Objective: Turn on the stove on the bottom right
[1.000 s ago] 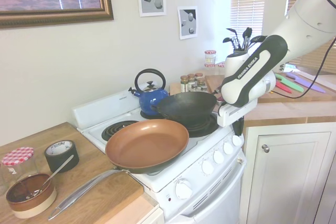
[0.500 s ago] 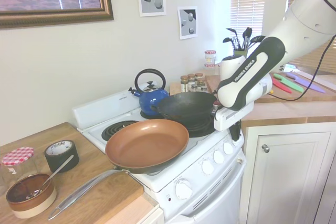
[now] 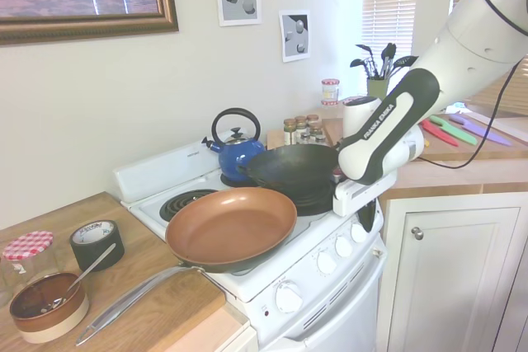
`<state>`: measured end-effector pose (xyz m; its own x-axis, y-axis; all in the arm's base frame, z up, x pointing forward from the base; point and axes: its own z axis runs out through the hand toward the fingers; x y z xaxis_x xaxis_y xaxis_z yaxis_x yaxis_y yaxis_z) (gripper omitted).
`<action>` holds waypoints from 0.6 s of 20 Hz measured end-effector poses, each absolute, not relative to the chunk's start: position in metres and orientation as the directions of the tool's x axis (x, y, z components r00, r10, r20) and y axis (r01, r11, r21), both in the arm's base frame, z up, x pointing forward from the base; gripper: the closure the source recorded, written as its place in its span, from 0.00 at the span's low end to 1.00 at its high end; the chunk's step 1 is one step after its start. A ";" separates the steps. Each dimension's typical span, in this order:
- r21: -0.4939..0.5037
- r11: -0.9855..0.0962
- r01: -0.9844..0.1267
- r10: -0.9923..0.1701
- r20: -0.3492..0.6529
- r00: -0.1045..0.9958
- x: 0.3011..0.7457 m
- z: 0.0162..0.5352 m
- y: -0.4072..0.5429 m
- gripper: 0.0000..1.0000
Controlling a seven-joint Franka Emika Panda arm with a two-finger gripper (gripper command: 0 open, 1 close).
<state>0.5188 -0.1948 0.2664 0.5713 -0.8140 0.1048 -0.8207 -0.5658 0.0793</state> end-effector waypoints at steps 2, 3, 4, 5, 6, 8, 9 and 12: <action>0.074 -0.560 -0.825 -0.819 0.102 0.565 0.517 0.265 -0.196 1.00; 0.071 -0.558 -0.827 -0.821 0.101 0.562 0.516 0.263 -0.197 1.00; 0.069 -0.556 -0.828 -0.822 0.100 0.560 0.514 0.260 -0.199 1.00; 0.069 -0.555 -0.829 -0.823 0.097 0.559 0.512 0.256 -0.199 1.00; 0.069 -0.554 -0.830 -0.824 0.096 0.558 0.511 0.251 -0.200 1.00; 0.074 -0.553 -0.830 -0.825 0.091 0.558 0.510 0.245 -0.201 1.00; 0.076 -0.553 -0.829 -0.825 0.090 0.558 0.509 0.242 -0.202 1.00; 0.077 -0.552 -0.830 -0.825 0.092 0.557 0.508 0.239 -0.204 1.00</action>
<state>0.5079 -0.2042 0.2390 0.5574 -0.8251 0.0921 -0.8302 -0.5522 0.0769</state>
